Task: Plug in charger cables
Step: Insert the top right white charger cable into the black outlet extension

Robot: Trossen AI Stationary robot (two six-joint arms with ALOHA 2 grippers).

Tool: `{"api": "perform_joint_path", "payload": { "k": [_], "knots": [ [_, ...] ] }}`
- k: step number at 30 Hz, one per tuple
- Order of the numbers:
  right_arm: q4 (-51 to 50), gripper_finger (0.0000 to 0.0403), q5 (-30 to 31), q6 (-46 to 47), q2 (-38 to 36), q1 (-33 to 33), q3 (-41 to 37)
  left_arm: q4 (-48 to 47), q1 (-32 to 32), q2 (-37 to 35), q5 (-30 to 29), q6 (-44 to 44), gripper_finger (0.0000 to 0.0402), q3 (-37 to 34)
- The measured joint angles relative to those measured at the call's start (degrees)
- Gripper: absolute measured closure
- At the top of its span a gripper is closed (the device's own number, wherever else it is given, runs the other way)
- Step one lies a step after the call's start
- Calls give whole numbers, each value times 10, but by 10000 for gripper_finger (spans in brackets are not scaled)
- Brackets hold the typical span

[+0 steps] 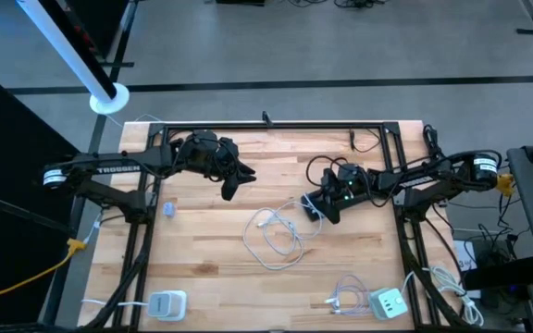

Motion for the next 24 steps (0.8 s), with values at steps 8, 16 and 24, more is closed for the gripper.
{"api": "perform_joint_path", "payload": {
  "k": [8,16,24],
  "knots": [
    [4,403,11,14,0,1,0,0,0,0,0,0,297,0],
    [3,403,13,22,0,14,0,0,0,0,0,6,297,0],
    [-14,403,11,23,0,16,1,0,0,0,0,6,297,0]
  ]
}}
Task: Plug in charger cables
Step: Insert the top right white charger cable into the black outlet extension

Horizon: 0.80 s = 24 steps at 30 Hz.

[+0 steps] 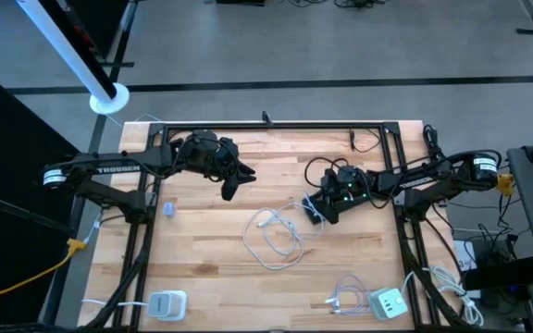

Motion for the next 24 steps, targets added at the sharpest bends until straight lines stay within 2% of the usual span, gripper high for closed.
{"api": "perform_joint_path", "payload": {
  "k": [12,24],
  "knots": [
    [-10,403,0,-2,-5,6,0,0,0,0,0,0,296,0],
    [-44,403,0,-2,-53,24,-1,0,0,0,0,0,296,0]
  ]
}}
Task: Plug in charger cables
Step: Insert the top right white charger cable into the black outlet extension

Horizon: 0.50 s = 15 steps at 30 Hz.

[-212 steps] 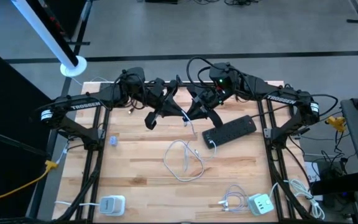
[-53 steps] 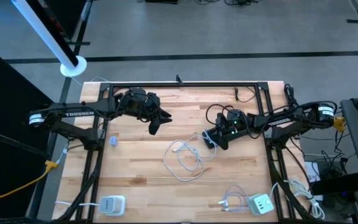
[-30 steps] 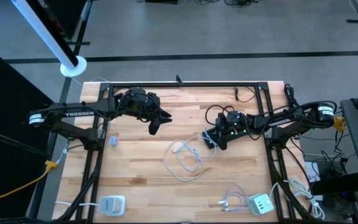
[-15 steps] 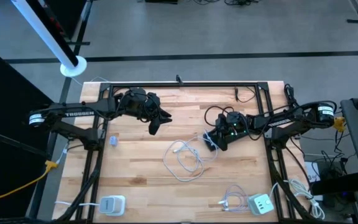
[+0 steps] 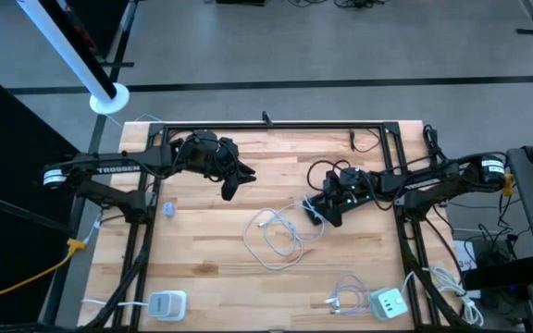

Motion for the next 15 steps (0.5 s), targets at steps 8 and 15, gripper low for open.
{"api": "perform_joint_path", "payload": {
  "k": [8,15],
  "knots": [
    [13,403,31,-39,-1,0,-2,0,0,0,0,-7,296,0],
    [190,403,31,-27,1,0,-79,-2,0,0,0,-13,300,0]
  ]
}}
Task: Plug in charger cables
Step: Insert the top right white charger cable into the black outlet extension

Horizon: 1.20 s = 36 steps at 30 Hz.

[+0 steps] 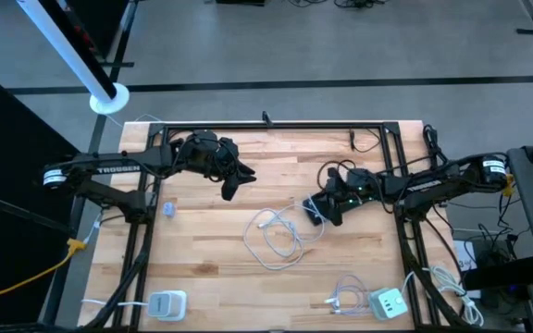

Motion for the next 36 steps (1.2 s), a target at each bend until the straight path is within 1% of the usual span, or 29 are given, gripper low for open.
{"api": "perform_joint_path", "payload": {
  "k": [4,10,15,18,22,30,36],
  "knots": [
    [49,403,-1,8,1,0,-33,2,0,0,-9,0,311,0],
    [55,403,-1,-39,9,0,-36,3,0,0,-10,-28,333,0],
    [57,403,-2,-68,30,0,-37,2,0,0,-10,-45,335,0],
    [85,403,-7,-77,48,0,-37,2,0,0,-10,-46,333,0],
    [124,403,-16,-78,72,0,-37,2,0,0,-10,-54,335,0],
    [157,403,-30,-76,116,0,-36,2,0,0,-10,-56,334,0],
    [183,403,-49,-40,136,3,-36,-2,0,0,-10,-56,335,0]
  ]
}}
